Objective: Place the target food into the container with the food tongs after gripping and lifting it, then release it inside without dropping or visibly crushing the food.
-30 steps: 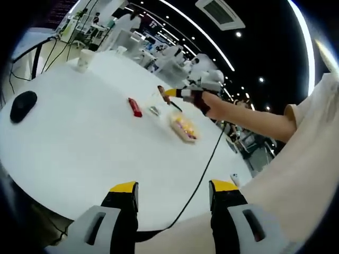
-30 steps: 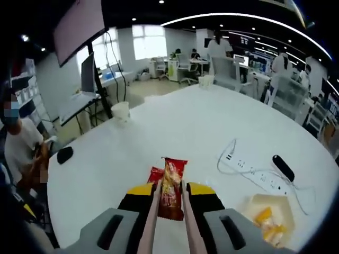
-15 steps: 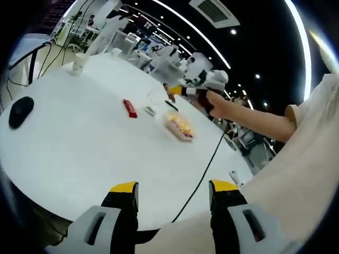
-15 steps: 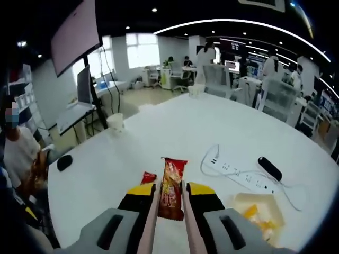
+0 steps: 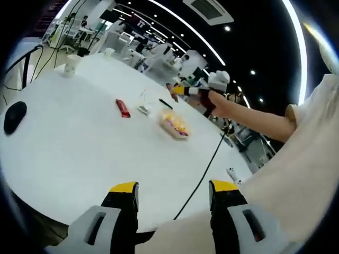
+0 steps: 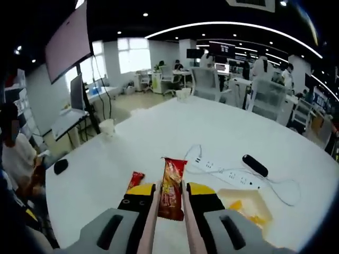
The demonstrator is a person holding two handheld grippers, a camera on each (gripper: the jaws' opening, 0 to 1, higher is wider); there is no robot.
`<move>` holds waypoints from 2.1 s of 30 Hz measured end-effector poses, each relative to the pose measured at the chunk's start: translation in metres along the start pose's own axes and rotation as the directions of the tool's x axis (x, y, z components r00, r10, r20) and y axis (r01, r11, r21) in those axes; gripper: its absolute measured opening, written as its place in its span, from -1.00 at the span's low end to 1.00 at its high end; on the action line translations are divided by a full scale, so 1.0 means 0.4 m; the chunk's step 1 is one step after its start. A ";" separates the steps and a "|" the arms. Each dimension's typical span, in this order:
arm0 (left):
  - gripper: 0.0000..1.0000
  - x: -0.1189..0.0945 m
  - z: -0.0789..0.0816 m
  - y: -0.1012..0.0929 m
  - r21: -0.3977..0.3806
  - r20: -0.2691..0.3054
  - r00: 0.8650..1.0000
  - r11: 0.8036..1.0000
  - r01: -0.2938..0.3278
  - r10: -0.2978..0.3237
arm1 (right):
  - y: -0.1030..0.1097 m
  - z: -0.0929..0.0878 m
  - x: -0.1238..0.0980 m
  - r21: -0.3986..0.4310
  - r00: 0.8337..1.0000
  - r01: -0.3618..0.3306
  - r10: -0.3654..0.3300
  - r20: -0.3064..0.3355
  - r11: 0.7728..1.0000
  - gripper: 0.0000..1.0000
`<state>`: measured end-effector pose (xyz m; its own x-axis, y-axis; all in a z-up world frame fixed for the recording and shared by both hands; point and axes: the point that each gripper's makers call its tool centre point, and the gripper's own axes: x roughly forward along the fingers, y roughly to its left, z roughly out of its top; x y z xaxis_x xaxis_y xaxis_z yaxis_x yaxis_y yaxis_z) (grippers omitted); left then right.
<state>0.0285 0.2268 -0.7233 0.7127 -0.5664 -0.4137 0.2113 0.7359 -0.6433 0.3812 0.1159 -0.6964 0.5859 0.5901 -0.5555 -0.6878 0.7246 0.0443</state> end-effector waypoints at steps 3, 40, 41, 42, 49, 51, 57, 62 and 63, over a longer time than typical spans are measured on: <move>0.06 0.003 0.002 -0.001 0.001 -0.001 1.000 1.000 0.003 -0.003 | -0.017 0.004 -0.015 0.003 1.000 0.013 -0.013 0.004 1.000 -0.56; 0.05 0.022 -0.003 -0.033 0.030 -0.017 0.999 0.999 0.030 -0.030 | -0.193 -0.040 -0.134 0.081 0.991 0.133 -0.134 0.001 0.988 -0.55; 0.05 0.023 -0.003 -0.033 0.030 -0.018 0.999 0.999 0.031 -0.030 | -0.196 -0.042 -0.136 0.082 0.991 0.136 -0.136 0.000 0.987 -0.55; 0.05 0.024 -0.003 -0.034 0.030 -0.019 0.999 0.999 0.031 -0.031 | -0.199 -0.044 -0.138 0.083 0.990 0.138 -0.139 -0.001 0.987 -0.55; 0.05 0.029 -0.006 -0.034 0.026 -0.025 0.999 0.999 0.034 -0.033 | -0.216 -0.055 -0.147 0.094 0.988 0.151 -0.152 -0.003 0.984 -0.55; 0.05 0.030 -0.007 -0.034 0.026 -0.027 0.999 0.999 0.034 -0.033 | -0.221 -0.059 -0.150 0.097 0.988 0.156 -0.157 -0.003 0.983 -0.55; 0.05 0.032 -0.013 -0.035 0.023 -0.032 0.999 0.999 0.036 -0.036 | -0.222 -0.074 -0.160 0.098 0.987 0.162 -0.162 -0.011 0.982 -0.55; 0.05 0.034 -0.016 -0.037 0.021 -0.037 0.999 0.999 0.038 -0.037 | -0.222 -0.080 -0.164 0.101 0.986 0.164 -0.164 -0.012 0.981 -0.55; 0.05 0.034 -0.016 -0.037 0.022 -0.037 0.999 0.999 0.038 -0.037 | -0.224 -0.082 -0.164 0.103 0.986 0.166 -0.165 -0.013 0.981 -0.55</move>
<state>0.0308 0.2059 -0.7234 0.6789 -0.6068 -0.4133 0.2531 0.7219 -0.6441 0.3905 0.0006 -0.6910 0.6859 0.4578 -0.5656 -0.5336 0.8450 0.0368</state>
